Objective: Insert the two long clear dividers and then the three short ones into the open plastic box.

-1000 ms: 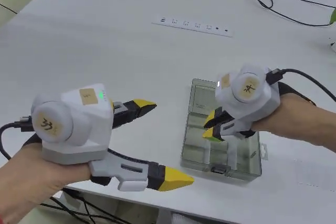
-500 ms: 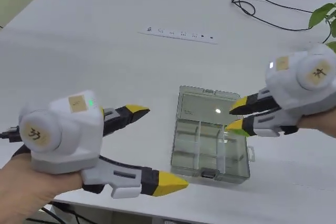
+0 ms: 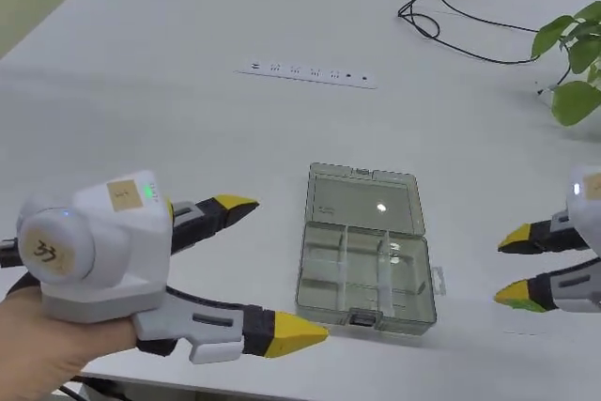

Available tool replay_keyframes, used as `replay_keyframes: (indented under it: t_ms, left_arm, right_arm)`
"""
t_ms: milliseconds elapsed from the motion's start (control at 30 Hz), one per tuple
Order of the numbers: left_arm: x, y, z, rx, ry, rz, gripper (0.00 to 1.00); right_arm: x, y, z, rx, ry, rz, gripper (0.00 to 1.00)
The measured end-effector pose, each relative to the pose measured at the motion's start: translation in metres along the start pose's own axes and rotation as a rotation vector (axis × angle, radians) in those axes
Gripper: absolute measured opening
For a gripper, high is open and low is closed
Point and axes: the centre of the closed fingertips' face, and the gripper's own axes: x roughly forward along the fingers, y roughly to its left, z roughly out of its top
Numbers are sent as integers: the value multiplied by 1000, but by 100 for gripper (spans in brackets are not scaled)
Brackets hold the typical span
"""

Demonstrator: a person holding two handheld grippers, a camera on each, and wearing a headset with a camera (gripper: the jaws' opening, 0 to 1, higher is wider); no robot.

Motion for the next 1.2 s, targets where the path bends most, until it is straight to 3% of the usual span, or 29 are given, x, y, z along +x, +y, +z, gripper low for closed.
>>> replay_keyframes:
  t_ms: [167,600,1033,1200]
  left_arm:
    - [-2,0,-3,0,11,6,95]
    - [-7,3,-5,-19,11,25,95]
    - [-10,8,-5,-34,9,44,94]
    - [-11,9,-6,-37,8,47,94]
  right_arm:
    - [9,1,-24,-64,73,37,43]
    - [43,-3,-66,-160,214,130,45]
    - [54,-5,-83,-239,291,163,42]
    - [53,-8,-82,-255,291,153,38]
